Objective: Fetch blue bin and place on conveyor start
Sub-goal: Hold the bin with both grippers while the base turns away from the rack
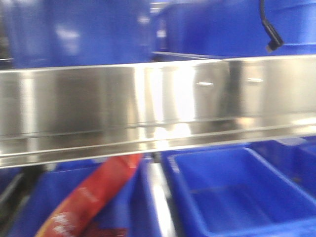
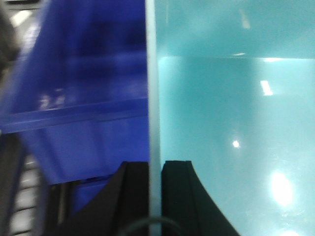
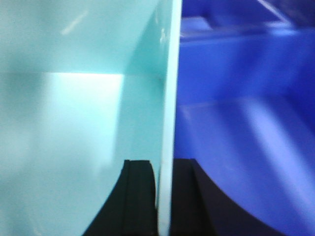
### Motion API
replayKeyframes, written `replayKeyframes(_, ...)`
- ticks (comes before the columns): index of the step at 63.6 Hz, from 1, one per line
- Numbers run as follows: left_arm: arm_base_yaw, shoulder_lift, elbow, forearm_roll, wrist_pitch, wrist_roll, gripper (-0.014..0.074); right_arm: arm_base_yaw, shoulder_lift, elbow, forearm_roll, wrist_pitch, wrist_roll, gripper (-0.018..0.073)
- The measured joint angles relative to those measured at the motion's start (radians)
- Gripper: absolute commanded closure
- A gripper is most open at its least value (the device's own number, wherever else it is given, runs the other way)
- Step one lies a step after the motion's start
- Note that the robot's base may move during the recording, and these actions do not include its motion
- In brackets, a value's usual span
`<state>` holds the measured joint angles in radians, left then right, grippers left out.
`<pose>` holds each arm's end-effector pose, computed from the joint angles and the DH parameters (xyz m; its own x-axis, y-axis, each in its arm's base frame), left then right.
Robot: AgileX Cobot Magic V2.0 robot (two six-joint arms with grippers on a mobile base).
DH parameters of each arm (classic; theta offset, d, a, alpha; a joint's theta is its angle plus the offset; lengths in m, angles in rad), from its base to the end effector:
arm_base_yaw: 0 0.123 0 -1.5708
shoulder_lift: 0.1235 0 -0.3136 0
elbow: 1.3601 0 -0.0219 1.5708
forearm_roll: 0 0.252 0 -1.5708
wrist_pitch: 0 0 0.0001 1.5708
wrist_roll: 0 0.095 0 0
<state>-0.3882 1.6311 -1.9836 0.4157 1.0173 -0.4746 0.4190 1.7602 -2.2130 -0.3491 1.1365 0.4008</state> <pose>0.3388 -0.1033 0.5127 -0.4793 -0.0517 -0.8761 -0.0358 0.9986 -0.0393 0.3566 0.1266 0.5207 -0.5160 0.0264 -0.8562 -0.0221 0.9988 0.0441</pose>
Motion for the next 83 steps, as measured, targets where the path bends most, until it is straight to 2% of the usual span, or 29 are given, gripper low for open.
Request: replayKeyframes(83, 0.0, 0.0, -0.002, 0.007, -0.002, 0.002, 0.0708, 0.0, 0.0, 0.0, 0.013, 0.004, -0.002, 0.0722)
